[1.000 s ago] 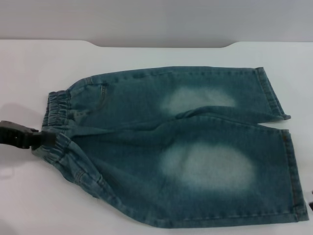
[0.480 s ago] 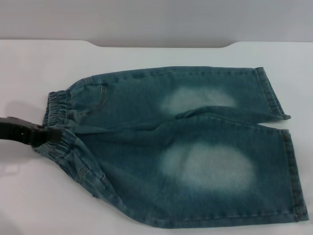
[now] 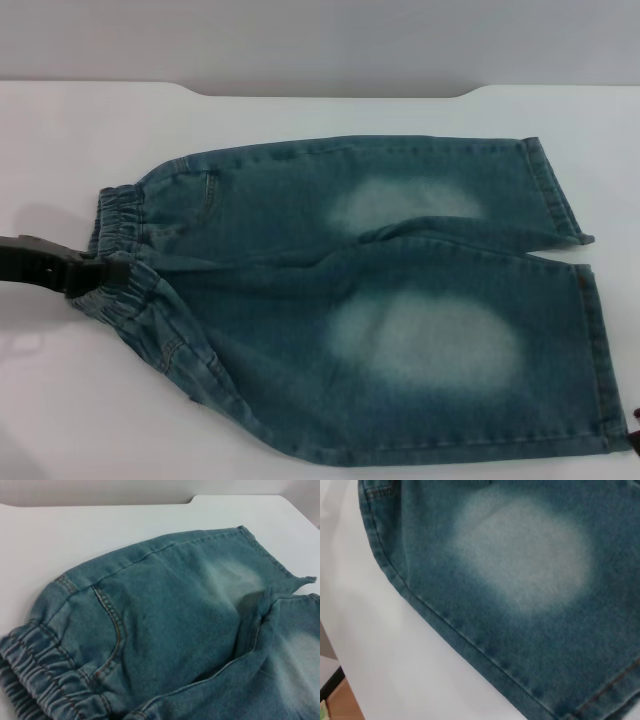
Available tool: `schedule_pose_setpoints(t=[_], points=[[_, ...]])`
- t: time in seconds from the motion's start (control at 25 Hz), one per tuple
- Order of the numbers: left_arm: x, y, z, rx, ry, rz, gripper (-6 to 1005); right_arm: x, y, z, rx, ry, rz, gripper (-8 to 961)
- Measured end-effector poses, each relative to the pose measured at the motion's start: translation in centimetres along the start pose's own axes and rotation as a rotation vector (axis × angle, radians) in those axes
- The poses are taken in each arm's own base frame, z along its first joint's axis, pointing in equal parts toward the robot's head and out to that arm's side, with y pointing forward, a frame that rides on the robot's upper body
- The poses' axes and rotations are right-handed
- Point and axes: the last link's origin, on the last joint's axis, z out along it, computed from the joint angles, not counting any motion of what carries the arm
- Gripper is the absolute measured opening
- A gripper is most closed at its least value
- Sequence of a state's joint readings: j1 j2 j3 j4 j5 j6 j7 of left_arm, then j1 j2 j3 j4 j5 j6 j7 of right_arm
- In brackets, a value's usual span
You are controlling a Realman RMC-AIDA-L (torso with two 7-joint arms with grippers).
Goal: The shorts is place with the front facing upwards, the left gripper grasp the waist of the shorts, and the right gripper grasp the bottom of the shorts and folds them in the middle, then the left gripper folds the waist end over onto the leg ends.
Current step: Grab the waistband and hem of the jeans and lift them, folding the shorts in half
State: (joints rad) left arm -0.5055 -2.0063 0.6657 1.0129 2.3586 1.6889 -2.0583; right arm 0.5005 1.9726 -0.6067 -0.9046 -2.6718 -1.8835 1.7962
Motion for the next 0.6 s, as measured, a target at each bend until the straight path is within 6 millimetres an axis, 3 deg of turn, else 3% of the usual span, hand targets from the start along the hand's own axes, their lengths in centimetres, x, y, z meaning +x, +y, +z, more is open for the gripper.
schedule_pose_setpoints(t=[0.28,0.6], points=[[-0.01,0.0,0.08,-0.001,-0.004,0.0,40,-0.19,0.12,1.08,-0.014,0.0,0.01,431],[0.06,-0.01,0.06,-0.002,-0.011,0.006,39,0.43,-0.2,0.82,0.011,-0.011,0.043,430]])
